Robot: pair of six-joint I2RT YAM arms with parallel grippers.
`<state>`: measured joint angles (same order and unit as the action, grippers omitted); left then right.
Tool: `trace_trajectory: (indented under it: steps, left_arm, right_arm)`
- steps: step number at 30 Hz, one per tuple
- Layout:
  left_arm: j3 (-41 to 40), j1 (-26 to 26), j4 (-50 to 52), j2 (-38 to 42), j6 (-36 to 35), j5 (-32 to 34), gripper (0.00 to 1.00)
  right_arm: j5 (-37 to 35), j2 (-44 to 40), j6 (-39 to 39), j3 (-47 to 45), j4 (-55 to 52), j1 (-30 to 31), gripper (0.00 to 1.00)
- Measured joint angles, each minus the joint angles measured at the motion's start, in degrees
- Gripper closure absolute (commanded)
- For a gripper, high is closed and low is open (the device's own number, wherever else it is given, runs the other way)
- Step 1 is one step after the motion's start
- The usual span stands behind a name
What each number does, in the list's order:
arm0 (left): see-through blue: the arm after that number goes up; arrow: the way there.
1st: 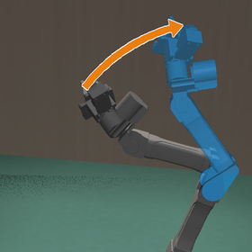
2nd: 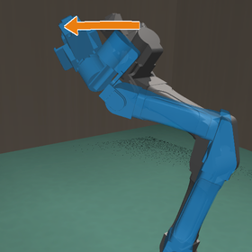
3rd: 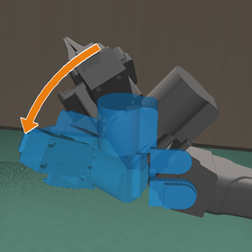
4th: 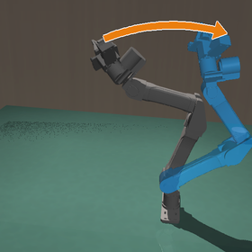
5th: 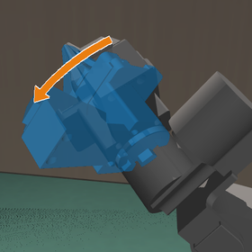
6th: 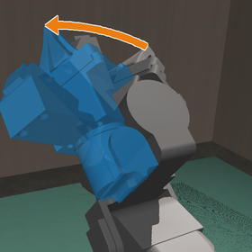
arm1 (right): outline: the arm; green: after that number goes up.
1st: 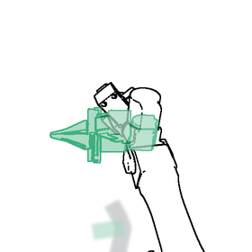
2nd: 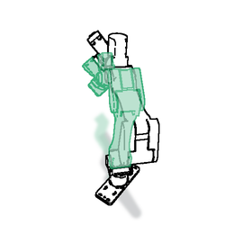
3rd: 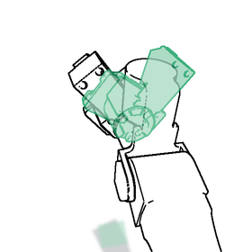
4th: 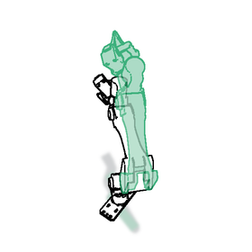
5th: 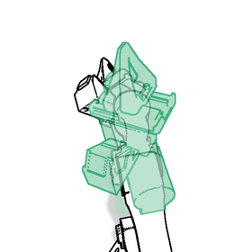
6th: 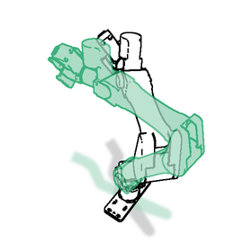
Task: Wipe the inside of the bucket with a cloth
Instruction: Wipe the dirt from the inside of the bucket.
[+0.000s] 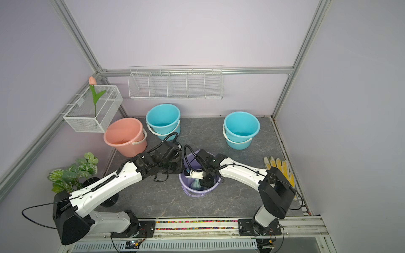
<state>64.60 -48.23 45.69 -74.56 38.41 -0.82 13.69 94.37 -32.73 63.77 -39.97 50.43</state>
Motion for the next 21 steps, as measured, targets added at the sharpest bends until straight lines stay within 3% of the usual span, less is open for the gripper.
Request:
trace_trajectory:
  steps: [3,8,14,21]
  left_arm:
    - [0.0,0.2,1.1,0.0,-0.1,0.6,1.00]
    - [0.0,0.6,1.7,0.0,0.0,1.5,1.00]
    - [0.0,0.6,0.6,0.1,0.1,1.5,1.00]
    - [0.0,0.5,0.6,0.1,0.1,1.2,1.00]
  right_arm:
    - [7.9,2.4,2.4,-0.1,1.8,-0.3,0.93]
    - [10.8,1.4,9.8,-5.5,15.4,-0.3,0.93]
    - [3.8,-4.2,17.9,-14.8,35.4,-0.5,0.93]
    - [-12.4,-6.3,19.4,-18.3,51.5,-0.1,0.93]
